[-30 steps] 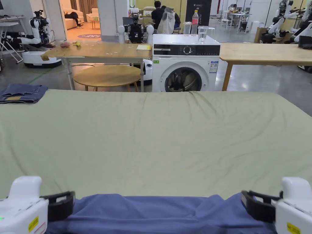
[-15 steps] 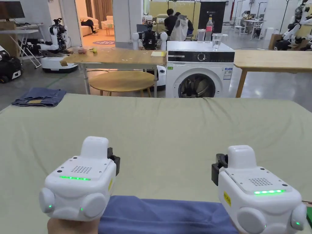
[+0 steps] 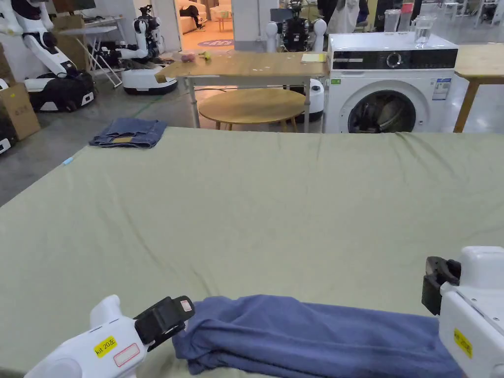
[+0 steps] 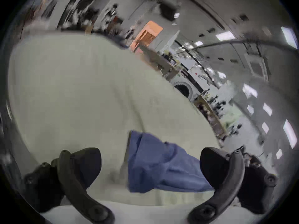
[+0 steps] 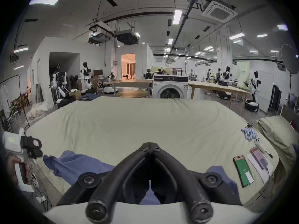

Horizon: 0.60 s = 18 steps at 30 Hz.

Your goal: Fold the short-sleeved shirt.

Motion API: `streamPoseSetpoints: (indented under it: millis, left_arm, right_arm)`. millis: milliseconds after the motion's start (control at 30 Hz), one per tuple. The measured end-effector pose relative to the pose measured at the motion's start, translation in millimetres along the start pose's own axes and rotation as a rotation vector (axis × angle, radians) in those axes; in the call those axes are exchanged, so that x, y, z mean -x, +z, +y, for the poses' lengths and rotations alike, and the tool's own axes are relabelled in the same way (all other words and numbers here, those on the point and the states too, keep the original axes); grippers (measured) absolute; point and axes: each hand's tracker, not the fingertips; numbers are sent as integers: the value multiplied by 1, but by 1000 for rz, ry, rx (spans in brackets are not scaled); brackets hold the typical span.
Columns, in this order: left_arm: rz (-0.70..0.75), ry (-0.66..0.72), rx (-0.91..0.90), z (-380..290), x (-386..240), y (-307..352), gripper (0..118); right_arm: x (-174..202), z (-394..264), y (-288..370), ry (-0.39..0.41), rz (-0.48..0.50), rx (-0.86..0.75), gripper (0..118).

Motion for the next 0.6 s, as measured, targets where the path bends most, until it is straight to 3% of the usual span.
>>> streamPoseSetpoints:
  millis: [133, 233, 267, 300, 333, 400, 433, 500, 600]
  left_arm:
    - [-227, 312, 166, -31, 50, -34, 118]
    - [-378, 382, 102, -38, 38, -50, 114]
    - [-403, 436, 136, -41, 36, -61, 102]
    - [-433, 488, 140, -47, 34, -73, 75]
    - [-415, 518, 143, -48, 30, -80, 62]
    - [-251, 504, 185, -53, 27, -97, 41]
    - [-225, 484, 168, -50, 27, -97, 20]
    - [-288, 455, 79, -38, 24, -87, 18]
    - [-141, 265, -4, -16, 18, -67, 12]
  right_arm:
    - [5, -4, -3, -5, 0, 18, 0]
    - [7, -6, -4, -11, -2, 23, 0]
    - [8, -6, -4, -13, -4, 23, 0]
    - [9, -6, -4, -17, -6, 23, 0]
    - [9, -6, -4, -22, -7, 23, 0]
    - [10, -7, -4, -24, -10, 26, 0]
    - [10, -8, -5, -22, -15, 27, 0]
    - [9, -10, -4, -22, -22, 34, 0]
    - [7, -14, -1, -28, -29, 40, 0]
